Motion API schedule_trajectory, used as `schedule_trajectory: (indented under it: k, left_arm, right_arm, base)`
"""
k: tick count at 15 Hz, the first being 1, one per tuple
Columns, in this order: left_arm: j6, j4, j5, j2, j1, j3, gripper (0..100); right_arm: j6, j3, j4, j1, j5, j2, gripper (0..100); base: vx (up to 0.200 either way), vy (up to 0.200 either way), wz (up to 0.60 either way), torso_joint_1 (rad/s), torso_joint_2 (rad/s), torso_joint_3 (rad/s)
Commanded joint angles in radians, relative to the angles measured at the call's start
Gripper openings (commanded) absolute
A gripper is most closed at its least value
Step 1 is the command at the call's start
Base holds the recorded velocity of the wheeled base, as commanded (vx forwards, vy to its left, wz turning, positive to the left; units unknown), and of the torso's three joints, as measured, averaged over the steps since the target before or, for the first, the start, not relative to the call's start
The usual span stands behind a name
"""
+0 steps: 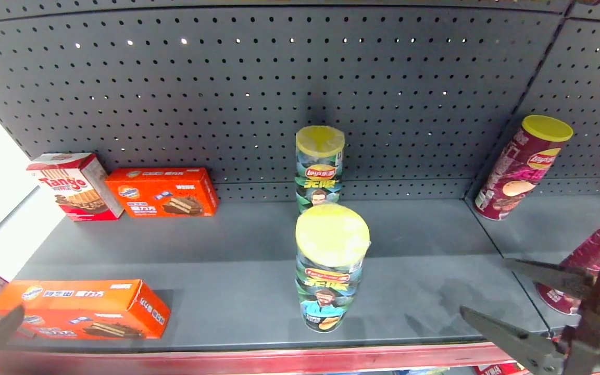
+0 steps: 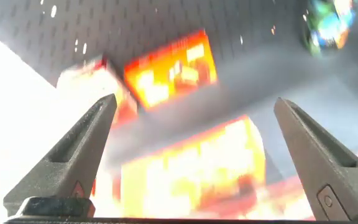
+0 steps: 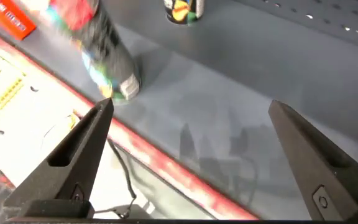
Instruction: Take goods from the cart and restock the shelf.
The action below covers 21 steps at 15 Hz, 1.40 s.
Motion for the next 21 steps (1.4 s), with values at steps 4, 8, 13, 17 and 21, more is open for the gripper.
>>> schedule_trajectory:
  k: [4, 8, 13, 17, 21]
  left_arm:
    - [0.006, 0.220, 0.006, -0.458, 0.017, 0.198, 100]
    - [0.005, 0.177, 0.039, -0.456, 0.020, 0.367, 100]
    - [-0.026, 0.164, 0.052, -0.367, 0.241, 0.370, 100]
    - [-0.033, 0.164, 0.057, -0.375, 0.245, 0.370, 100]
    - [-0.040, 0.164, 0.054, -0.389, 0.244, 0.370, 100]
  right_arm:
    - [-0.005, 0.213, -0.002, -0.020, -0.057, -0.284, 100]
    - [0.003, 0.391, -0.002, -0.059, -0.218, -0.352, 100]
    - [0.006, 0.426, 0.283, -0.395, -0.317, -0.488, 100]
    - [0.003, 0.414, 0.395, -0.760, -0.239, -0.834, 100]
    - [0.007, 0.417, 0.389, -0.746, -0.153, -1.041, 100]
  base:
    - [0.000, 0.000, 0.00, 0.000, 0.00, 0.000]
    - [0.000, 0.000, 0.00, 0.000, 0.00, 0.000]
    - [0.000, 0.000, 0.00, 0.000, 0.00, 0.000]
    - [0.000, 0.000, 0.00, 0.000, 0.00, 0.000]
    - [0.000, 0.000, 0.00, 0.000, 0.00, 0.000]
